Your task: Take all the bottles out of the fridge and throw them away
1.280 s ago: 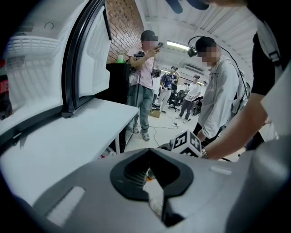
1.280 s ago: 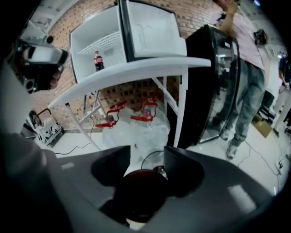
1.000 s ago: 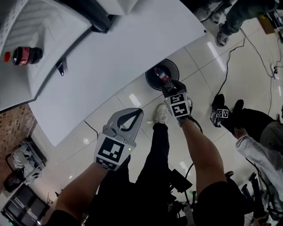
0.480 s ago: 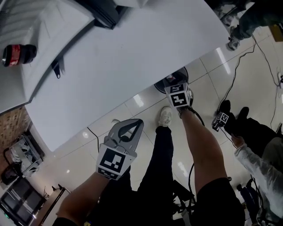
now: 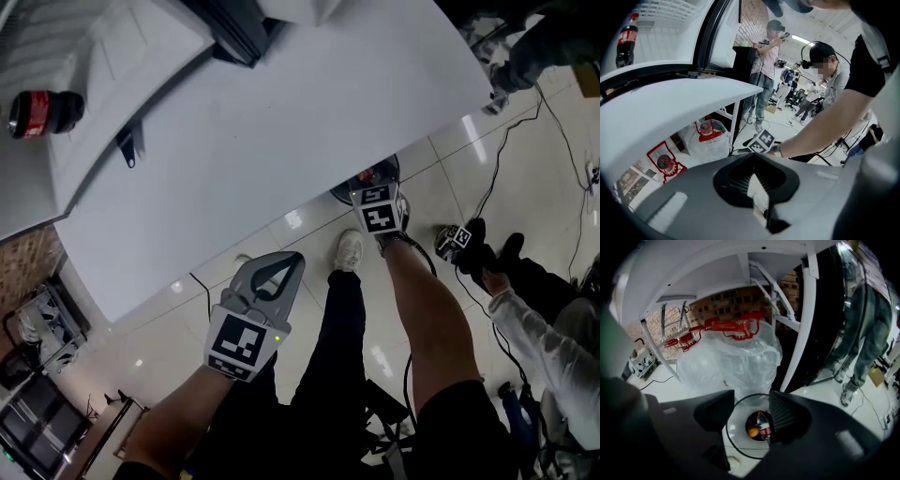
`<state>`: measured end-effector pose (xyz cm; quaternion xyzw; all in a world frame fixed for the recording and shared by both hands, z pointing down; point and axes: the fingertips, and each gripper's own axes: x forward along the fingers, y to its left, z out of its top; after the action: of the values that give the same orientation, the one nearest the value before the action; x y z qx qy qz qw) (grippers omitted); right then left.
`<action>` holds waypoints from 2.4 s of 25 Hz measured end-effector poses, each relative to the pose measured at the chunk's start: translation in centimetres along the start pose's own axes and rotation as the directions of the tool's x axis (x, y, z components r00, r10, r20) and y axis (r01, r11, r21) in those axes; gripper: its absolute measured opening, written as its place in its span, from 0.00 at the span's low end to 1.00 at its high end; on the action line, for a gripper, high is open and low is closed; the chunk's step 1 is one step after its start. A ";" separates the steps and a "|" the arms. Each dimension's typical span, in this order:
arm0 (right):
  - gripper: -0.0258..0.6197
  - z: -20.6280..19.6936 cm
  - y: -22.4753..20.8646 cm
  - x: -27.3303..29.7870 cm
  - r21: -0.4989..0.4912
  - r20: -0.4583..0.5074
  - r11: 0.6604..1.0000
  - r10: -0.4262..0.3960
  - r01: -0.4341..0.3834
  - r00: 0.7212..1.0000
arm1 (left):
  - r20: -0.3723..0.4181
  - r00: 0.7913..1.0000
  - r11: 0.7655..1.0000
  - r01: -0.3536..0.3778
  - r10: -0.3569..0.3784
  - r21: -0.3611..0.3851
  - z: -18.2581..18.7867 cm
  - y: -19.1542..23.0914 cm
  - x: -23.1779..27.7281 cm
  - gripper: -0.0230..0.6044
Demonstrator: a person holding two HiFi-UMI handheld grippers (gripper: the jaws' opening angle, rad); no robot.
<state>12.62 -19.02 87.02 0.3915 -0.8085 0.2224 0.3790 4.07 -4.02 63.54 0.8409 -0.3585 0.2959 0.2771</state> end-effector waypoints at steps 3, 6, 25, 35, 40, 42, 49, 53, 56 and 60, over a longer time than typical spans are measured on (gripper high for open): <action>0.40 0.2 0.4 -1.2 -0.002 -0.004 1.000 0.005 -0.005 1.000 | 0.014 1.000 1.000 0.002 -0.002 0.004 0.7 -0.2 -0.5 0.04; 0.40 0.4 1.2 -2.7 0.004 -0.002 1.000 0.012 -0.012 1.000 | 0.033 0.999 1.000 0.002 -0.003 0.012 1.7 -0.4 -1.3 0.04; 0.36 6.5 5.7 -15.6 -0.043 0.077 0.999 0.018 -0.015 0.997 | 0.217 0.976 0.997 -0.039 0.025 0.064 9.5 -3.0 -9.5 0.04; 0.31 12.6 8.2 -23.4 -0.105 0.204 0.994 0.022 -0.001 0.979 | 0.309 0.949 0.994 -0.083 0.058 0.068 12.8 -3.5 -14.3 0.04; 0.28 16.4 9.8 -27.6 -0.132 0.273 0.991 0.031 0.005 0.961 | 0.349 0.934 0.992 -0.107 0.076 0.071 14.4 -3.9 -17.0 0.04; 0.27 18.3 10.5 -29.0 -0.150 0.304 0.989 0.037 0.010 0.952 | 0.367 0.926 0.990 -0.119 0.085 0.070 15.0 -3.7 -17.9 0.04; 0.26 23.6 13.2 -32.9 -0.210 0.389 0.978 0.081 0.003 0.918 | 0.424 0.895 0.983 -0.176 0.141 0.045 16.2 -2.4 -21.1 0.04; 0.26 26.7 15.7 -35.1 -0.247 0.435 0.969 0.120 -0.010 0.892 | 0.452 0.874 0.978 -0.209 0.179 0.016 16.6 -1.1 -23.5 0.04; 0.26 28.9 18.1 -36.1 -0.290 0.459 0.957 0.161 -0.024 0.874 | 0.471 0.854 0.969 -0.246 0.220 -0.007 16.7 0.3 -25.5 0.04; 0.26 31.5 21.0 -36.6 -0.349 0.476 0.936 0.213 -0.039 0.853 | 0.501 0.824 0.957 -0.289 0.264 -0.029 17.0 1.7 -28.1 0.04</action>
<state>-3.16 -10.23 37.52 0.3133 -0.9290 -0.0007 0.1970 -8.12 -4.23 33.06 0.8343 -0.5285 0.1134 0.1086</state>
